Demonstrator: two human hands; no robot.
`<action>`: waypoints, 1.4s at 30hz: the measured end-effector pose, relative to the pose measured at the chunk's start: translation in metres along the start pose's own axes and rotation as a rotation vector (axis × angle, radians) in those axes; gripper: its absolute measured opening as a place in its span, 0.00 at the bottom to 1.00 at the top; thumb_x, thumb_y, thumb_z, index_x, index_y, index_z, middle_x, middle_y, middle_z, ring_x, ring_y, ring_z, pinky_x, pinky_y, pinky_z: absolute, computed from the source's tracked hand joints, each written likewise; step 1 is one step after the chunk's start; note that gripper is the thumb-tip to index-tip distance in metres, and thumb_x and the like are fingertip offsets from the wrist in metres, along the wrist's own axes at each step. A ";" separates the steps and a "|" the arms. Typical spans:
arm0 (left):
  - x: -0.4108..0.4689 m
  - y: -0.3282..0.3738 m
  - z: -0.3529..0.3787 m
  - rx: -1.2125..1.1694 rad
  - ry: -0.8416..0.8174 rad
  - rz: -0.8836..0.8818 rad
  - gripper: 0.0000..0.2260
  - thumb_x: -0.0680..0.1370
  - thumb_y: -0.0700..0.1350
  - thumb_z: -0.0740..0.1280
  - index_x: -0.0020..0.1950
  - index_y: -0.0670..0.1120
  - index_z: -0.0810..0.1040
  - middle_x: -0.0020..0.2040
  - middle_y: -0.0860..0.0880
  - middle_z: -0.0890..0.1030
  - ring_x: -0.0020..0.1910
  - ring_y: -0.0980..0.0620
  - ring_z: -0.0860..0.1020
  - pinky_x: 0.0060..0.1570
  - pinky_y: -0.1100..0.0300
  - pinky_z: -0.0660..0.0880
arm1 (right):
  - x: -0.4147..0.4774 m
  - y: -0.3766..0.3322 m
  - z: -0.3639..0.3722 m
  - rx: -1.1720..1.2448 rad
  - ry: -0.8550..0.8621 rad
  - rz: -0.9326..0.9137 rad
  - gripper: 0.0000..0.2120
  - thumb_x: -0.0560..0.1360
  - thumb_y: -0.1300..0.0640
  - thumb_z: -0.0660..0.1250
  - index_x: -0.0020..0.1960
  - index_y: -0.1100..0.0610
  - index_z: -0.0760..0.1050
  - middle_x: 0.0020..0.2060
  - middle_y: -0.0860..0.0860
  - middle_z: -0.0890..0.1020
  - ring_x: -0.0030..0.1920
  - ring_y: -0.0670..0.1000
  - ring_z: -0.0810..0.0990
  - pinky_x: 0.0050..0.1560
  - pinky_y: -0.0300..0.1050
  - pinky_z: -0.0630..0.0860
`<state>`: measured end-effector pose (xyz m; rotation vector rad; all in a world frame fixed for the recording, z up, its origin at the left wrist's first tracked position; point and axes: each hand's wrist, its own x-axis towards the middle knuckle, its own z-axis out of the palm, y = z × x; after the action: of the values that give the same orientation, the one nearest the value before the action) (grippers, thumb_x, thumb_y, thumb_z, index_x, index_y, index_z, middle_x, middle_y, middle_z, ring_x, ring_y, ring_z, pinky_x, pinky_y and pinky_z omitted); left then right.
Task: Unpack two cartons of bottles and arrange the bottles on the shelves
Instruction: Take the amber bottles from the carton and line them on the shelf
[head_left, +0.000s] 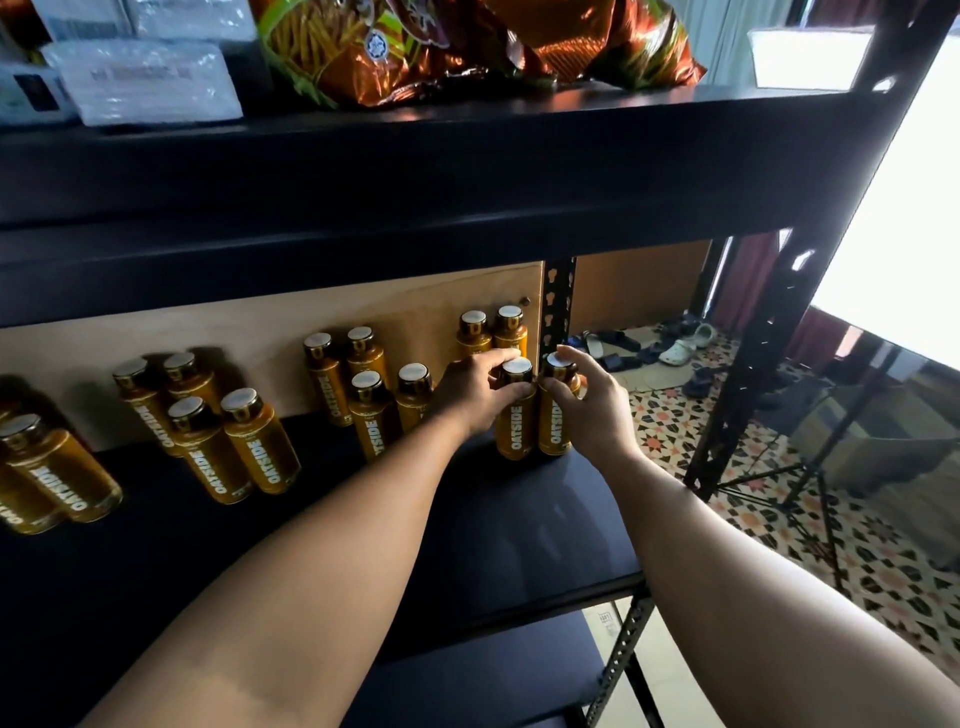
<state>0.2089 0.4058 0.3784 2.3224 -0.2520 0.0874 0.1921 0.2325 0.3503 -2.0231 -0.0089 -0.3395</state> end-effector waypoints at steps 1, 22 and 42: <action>0.001 0.000 0.000 -0.003 0.000 -0.002 0.26 0.80 0.54 0.69 0.76 0.52 0.68 0.75 0.49 0.71 0.69 0.46 0.74 0.58 0.58 0.70 | 0.001 0.000 0.000 -0.003 -0.004 0.001 0.20 0.80 0.49 0.69 0.71 0.42 0.73 0.64 0.52 0.80 0.56 0.51 0.80 0.53 0.49 0.79; -0.001 0.003 -0.001 0.018 -0.003 -0.011 0.27 0.80 0.54 0.69 0.77 0.52 0.66 0.77 0.49 0.69 0.72 0.46 0.71 0.59 0.58 0.69 | 0.002 -0.001 0.000 0.015 -0.017 0.034 0.26 0.81 0.49 0.69 0.76 0.42 0.67 0.69 0.52 0.77 0.64 0.54 0.78 0.60 0.52 0.79; 0.001 0.007 0.002 -0.116 -0.027 -0.072 0.27 0.81 0.49 0.69 0.78 0.48 0.65 0.78 0.46 0.64 0.75 0.45 0.66 0.59 0.61 0.63 | 0.009 -0.001 0.002 -0.024 -0.025 0.023 0.25 0.81 0.50 0.68 0.77 0.43 0.67 0.70 0.52 0.76 0.63 0.54 0.78 0.53 0.46 0.75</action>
<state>0.2082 0.3992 0.3824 2.2160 -0.1819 0.0053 0.2008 0.2334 0.3527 -2.0497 0.0028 -0.3014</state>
